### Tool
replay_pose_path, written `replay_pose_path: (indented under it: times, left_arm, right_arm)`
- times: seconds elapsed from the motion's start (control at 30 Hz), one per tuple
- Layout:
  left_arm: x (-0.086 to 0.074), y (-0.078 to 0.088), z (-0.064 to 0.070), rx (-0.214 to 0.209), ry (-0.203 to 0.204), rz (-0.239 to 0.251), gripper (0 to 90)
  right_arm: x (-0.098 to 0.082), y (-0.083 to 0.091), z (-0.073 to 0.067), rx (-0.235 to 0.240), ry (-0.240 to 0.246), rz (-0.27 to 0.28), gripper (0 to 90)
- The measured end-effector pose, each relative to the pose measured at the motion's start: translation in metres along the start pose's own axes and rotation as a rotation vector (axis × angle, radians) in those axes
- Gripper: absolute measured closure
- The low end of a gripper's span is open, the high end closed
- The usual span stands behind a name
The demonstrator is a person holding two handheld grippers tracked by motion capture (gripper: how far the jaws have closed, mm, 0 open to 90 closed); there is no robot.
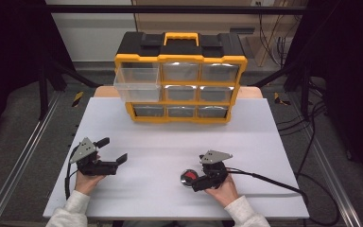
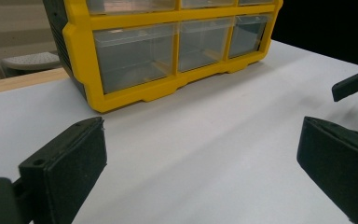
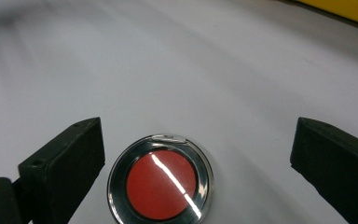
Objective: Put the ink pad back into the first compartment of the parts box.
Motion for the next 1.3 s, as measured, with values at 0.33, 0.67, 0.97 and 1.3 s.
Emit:
replay_pose_path:
  times: [0.33,0.67,0.97,1.3]
  left_arm:
    - [0.0,0.0,0.0,0.0,-0.002,-0.004,1.2]
    - [-0.001,-0.001,0.001,0.001,-0.005,-0.011,1.2]
    - [-0.001,-0.002,0.001,0.003,-0.007,-0.015,1.2]
    - [-0.002,-0.002,0.001,0.002,-0.009,-0.018,1.2]
  right_arm:
    - [-0.008,-0.011,-0.008,0.027,0.037,-0.109,9.6]
    - [-0.013,-0.013,-0.01,0.062,0.057,-0.146,20.6]
    - [-0.013,-0.012,-0.013,0.082,0.061,-0.144,29.4]
    - [-0.012,-0.012,-0.012,0.091,0.06,-0.148,29.9]
Point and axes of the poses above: each handheld gripper's, and its own axes: y roughly backward along the jaws, x roughly out of its top, z roughly to its right, the point moved 3 cm from there along -y, roughly forward along the jaws, and after that the axes turned 9 degrees about z, right-handed, at the moved point
